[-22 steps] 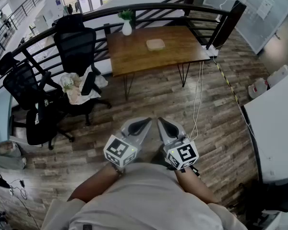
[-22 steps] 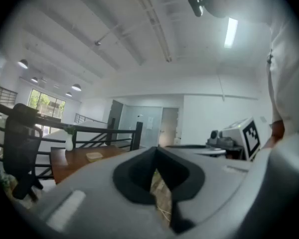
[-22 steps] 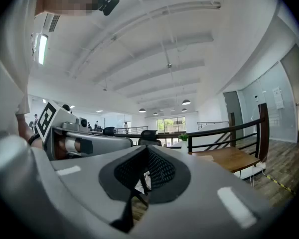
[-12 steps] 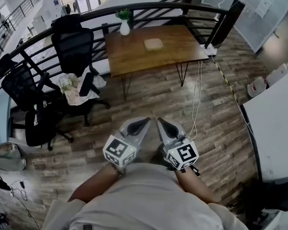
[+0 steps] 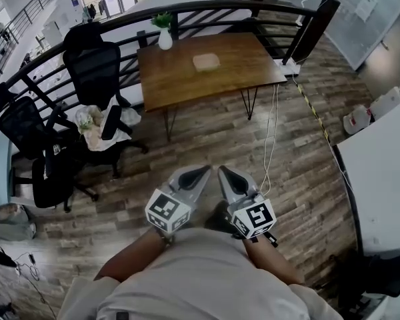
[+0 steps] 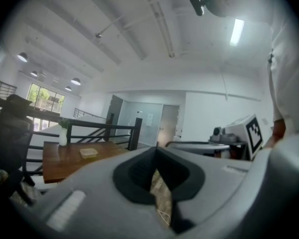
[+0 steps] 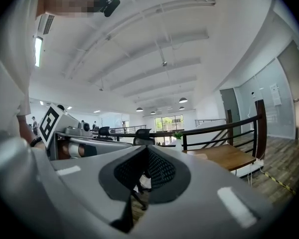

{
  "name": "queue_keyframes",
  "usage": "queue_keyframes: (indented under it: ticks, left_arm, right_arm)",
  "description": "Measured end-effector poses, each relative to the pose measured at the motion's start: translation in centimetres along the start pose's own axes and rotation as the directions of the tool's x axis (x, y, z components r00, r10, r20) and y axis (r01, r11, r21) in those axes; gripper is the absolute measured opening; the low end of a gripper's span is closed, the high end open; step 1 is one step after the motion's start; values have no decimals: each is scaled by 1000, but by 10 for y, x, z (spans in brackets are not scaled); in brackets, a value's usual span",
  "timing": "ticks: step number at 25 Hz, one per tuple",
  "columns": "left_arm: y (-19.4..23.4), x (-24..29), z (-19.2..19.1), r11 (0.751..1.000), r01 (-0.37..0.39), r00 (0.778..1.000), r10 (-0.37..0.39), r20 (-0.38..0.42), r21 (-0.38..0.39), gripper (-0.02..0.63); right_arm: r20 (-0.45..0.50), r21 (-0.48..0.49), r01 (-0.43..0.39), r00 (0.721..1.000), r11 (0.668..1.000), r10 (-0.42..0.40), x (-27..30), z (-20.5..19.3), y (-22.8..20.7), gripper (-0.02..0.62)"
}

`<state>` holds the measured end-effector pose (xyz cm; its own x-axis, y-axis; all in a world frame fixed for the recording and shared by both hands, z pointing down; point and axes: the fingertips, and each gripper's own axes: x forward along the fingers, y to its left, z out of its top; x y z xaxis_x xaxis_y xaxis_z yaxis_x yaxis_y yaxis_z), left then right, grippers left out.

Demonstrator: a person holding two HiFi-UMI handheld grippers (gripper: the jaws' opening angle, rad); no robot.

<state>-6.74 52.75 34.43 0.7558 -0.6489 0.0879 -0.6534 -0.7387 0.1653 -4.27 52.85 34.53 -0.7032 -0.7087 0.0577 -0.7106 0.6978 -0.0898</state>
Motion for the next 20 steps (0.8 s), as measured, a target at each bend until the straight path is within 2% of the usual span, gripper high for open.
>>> queue_keyframes:
  ticks: [7, 11, 14, 20]
  left_arm:
    - [-2, 108, 2, 999, 39, 999, -39, -17, 16, 3]
    - [0, 165, 10, 1000, 21, 1000, -21, -16, 5, 3]
    - [-4, 196, 15, 1000, 5, 1000, -5, -4, -6, 3]
    - [9, 235, 11, 1000, -21, 999, 20, -25, -9, 3]
  right_arm:
    - [10, -2, 28, 1000, 1000, -28, -6, 4, -105, 5]
    - [0, -13, 7, 1000, 1000, -7, -9, 16, -163, 6]
    - [-6, -23, -12, 1000, 1000, 12, -14, 21, -194, 5]
    - [-19, 27, -18, 1000, 999, 19, -10, 11, -235, 5]
